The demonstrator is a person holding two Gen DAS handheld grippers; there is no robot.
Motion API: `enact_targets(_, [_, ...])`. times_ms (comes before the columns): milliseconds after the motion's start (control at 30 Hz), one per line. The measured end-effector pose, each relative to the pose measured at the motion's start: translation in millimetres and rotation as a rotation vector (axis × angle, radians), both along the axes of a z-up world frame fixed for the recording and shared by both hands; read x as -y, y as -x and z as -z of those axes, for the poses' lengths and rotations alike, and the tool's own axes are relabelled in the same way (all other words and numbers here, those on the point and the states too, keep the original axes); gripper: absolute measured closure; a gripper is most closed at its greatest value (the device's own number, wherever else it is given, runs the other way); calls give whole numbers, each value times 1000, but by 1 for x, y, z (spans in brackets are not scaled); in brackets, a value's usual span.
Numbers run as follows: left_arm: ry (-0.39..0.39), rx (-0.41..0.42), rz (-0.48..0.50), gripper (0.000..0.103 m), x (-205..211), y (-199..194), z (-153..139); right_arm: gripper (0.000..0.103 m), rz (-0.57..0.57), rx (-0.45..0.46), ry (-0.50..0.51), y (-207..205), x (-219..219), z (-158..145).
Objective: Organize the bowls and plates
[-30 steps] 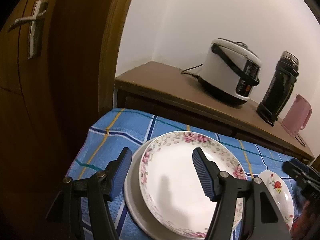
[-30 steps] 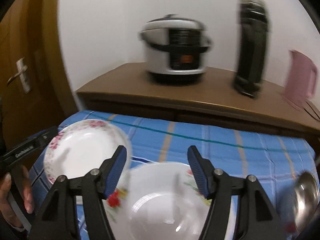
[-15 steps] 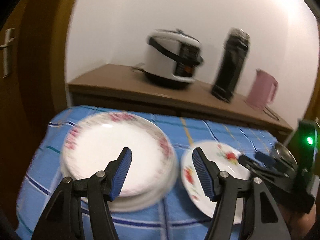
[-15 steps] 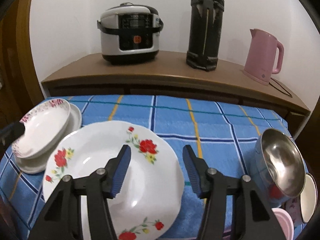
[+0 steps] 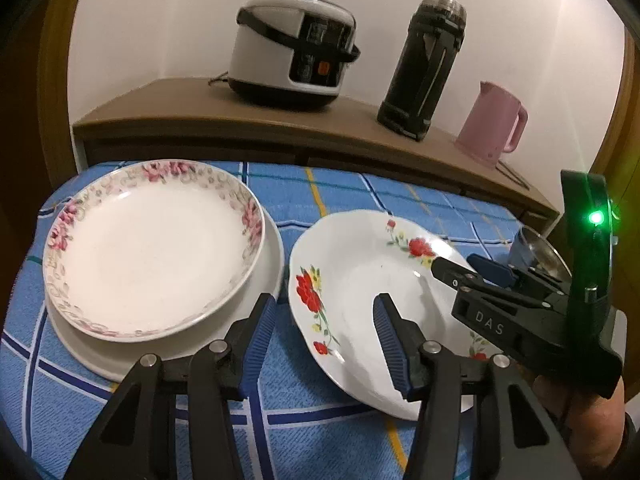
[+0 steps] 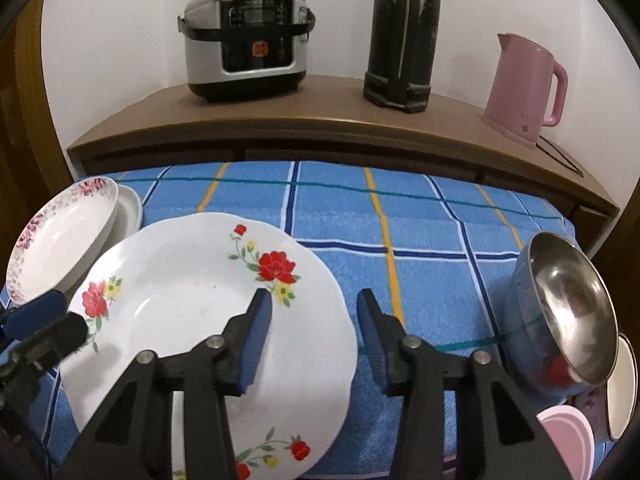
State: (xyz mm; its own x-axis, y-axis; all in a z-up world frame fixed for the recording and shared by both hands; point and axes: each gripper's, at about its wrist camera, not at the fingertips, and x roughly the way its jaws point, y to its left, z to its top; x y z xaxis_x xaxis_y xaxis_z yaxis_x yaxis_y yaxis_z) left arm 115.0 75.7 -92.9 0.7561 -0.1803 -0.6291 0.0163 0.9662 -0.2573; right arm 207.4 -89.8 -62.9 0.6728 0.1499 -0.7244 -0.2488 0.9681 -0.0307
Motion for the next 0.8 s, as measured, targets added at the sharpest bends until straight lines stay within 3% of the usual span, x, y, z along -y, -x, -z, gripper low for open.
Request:
enact_targets(200, [-35, -77, 59, 51, 12, -11, 9, 60, 6, -45, -26, -5, 4, 5])
enact_targets(267, [-45, -113, 55, 69, 13, -17, 14, 61, 11, -45, -18, -5, 4, 5])
enact_targets(333, [-46, -130, 56, 71, 13, -20, 17, 64, 9, -40, 1, -3, 1, 5])
enact_targets(533, [-23, -128, 14, 74, 4, -20, 17, 70, -15, -16, 6, 1, -2, 3])
enact_targets(800, [18, -64, 11, 74, -4, -10, 10, 73, -28, 22, -9, 6, -3, -2])
